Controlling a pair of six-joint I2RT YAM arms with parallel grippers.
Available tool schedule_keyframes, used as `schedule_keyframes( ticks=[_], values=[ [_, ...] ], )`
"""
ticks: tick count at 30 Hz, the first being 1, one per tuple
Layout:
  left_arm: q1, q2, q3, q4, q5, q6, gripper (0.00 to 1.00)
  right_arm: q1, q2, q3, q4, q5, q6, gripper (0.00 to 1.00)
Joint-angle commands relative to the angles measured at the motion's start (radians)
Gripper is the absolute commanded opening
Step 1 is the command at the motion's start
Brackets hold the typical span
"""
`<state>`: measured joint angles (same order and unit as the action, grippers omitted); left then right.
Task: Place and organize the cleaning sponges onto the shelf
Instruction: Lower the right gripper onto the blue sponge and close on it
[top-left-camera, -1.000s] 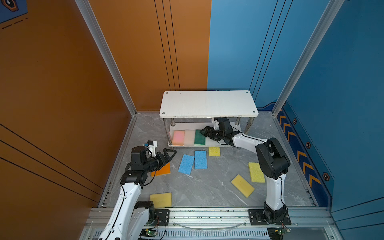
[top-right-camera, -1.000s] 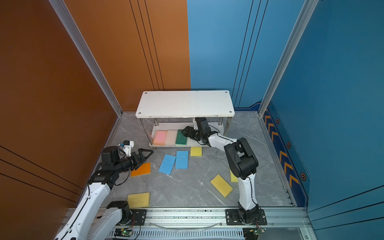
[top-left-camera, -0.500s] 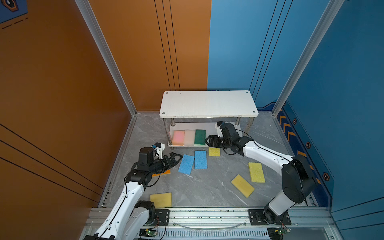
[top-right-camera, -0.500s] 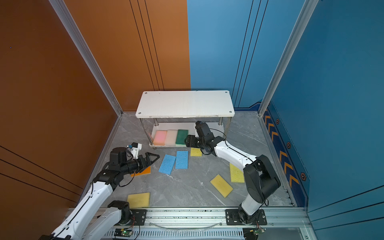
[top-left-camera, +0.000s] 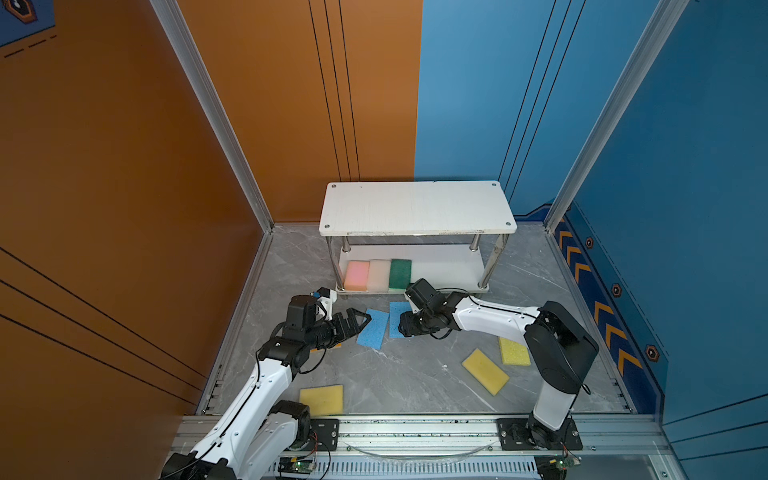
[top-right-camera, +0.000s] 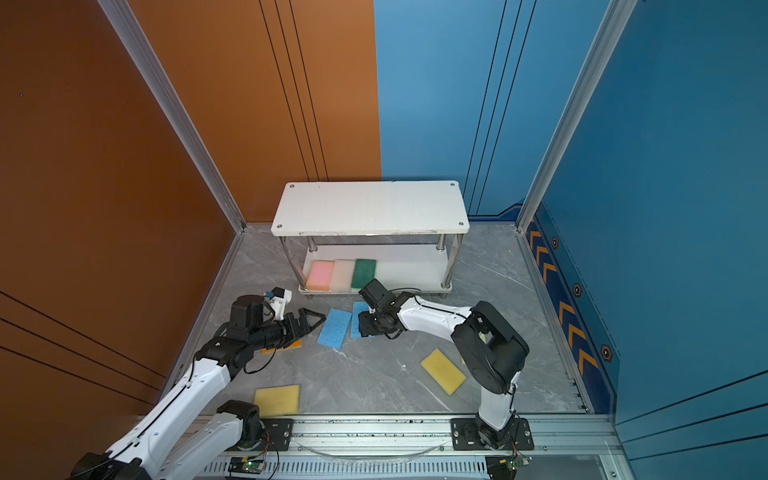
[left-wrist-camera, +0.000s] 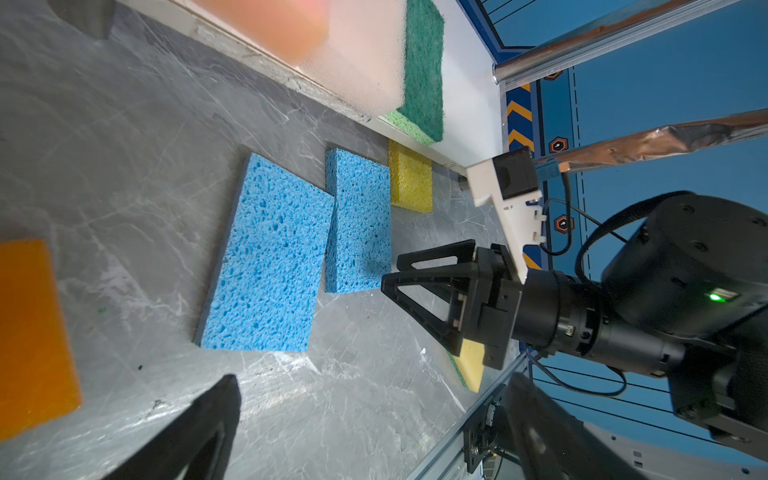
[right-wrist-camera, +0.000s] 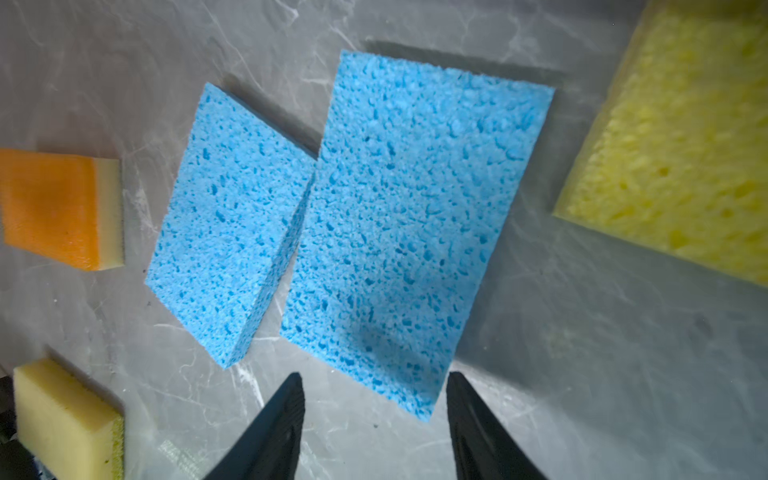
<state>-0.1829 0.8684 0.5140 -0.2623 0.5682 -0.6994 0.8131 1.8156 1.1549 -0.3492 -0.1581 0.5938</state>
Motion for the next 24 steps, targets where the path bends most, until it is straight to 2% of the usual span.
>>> schedule_keyframes(
  ticks=[1, 6, 18, 24],
  values=[
    [0.017, -0.019, -0.018, -0.007, -0.007, 0.007, 1.0, -0.007, -0.002, 0.023, -0.041, 0.05, 0.009, 0.55],
    [0.028, -0.007, -0.017, -0.005, 0.002, 0.014, 1.0, -0.02, 0.022, 0.023, -0.041, 0.043, 0.011, 0.51],
    [0.044, -0.001, -0.015, 0.003, 0.015, 0.01, 1.0, -0.029, 0.072, 0.042, -0.04, 0.022, 0.008, 0.32],
    [0.049, 0.006, -0.015, 0.015, 0.025, 0.006, 1.0, -0.03, 0.045, 0.016, -0.041, 0.023, 0.01, 0.17]
  ],
)
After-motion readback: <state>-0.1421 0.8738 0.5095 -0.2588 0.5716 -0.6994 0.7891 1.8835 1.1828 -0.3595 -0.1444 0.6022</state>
